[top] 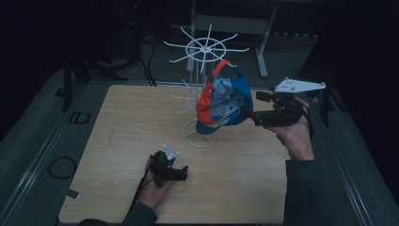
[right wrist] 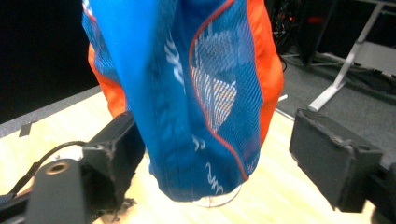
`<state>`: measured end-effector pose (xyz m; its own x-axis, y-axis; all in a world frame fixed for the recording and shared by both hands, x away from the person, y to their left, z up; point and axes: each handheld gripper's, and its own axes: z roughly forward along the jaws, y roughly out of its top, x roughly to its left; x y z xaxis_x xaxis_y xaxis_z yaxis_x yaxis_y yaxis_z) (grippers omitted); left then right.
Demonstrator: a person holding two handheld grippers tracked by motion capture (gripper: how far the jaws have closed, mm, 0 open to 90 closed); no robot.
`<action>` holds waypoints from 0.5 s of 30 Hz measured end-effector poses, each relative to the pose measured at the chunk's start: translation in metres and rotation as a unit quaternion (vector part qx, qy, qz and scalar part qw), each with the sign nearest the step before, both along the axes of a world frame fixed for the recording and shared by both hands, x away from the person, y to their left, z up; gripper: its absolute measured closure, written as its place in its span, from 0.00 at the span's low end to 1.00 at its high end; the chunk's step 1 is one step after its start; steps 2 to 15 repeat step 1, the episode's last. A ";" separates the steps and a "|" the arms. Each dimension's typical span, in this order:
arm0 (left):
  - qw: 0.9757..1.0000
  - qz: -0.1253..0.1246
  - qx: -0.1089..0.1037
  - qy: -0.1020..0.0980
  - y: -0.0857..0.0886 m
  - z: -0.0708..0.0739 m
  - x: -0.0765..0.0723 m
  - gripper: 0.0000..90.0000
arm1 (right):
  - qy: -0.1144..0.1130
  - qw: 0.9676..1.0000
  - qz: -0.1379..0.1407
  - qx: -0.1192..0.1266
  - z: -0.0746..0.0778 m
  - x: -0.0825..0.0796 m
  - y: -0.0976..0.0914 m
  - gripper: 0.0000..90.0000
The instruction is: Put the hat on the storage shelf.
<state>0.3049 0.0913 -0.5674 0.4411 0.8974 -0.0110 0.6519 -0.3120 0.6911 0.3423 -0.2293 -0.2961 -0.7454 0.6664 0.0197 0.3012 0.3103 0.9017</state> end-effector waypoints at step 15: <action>1.000 0.000 0.000 0.000 0.000 0.000 0.000 0.03 | 0.002 1.000 0.000 0.000 -0.001 0.000 0.000 0.18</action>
